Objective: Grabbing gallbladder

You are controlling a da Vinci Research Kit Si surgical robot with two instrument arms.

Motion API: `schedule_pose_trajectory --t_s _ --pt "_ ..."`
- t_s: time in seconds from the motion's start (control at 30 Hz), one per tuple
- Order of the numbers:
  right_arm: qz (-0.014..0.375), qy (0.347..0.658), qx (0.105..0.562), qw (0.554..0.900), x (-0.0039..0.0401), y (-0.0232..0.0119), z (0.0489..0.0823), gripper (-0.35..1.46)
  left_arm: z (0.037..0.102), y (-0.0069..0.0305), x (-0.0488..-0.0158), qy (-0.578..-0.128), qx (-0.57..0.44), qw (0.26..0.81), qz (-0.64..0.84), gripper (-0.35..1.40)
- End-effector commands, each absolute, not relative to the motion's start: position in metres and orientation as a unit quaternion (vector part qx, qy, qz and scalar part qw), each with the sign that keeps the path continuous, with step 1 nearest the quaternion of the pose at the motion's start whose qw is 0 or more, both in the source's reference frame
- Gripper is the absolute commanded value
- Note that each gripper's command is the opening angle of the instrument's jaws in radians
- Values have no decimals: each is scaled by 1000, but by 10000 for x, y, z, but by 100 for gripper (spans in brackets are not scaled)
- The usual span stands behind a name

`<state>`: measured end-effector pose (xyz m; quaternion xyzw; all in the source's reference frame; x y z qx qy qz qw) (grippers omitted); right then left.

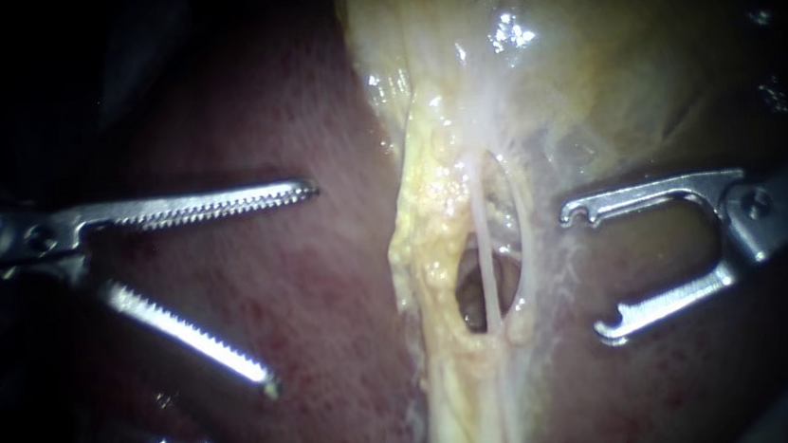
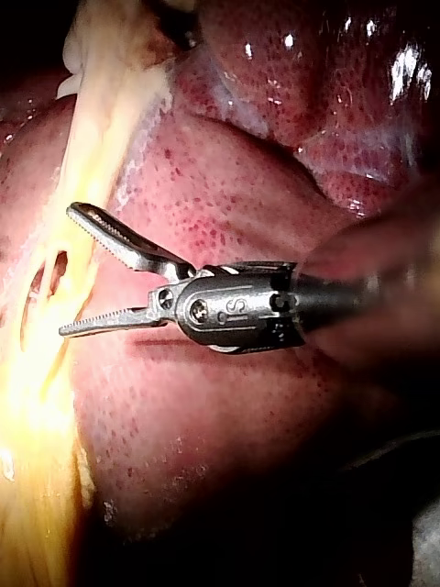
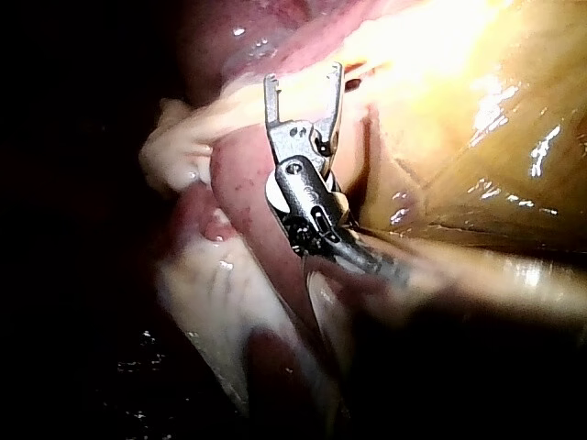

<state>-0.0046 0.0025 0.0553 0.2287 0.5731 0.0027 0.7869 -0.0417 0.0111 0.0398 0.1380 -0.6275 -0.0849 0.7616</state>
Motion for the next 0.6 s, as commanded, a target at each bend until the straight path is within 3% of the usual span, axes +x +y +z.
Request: schedule_pose_trajectory --t_s 0.03,0.17,0.4,0.6 --pt "3 573 229 787 -46 25 553 54 398 111 -419 -626 143 761 -93 94" --pt "2 573 229 787 -46 25 553 54 402 117 -435 -620 162 758 -124 87" --pt "3 573 228 787 -48 25 553 54 417 130 -463 -572 197 765 -222 67" --pt "3 573 228 787 -48 25 553 54 438 128 -466 -541 209 771 -263 57"
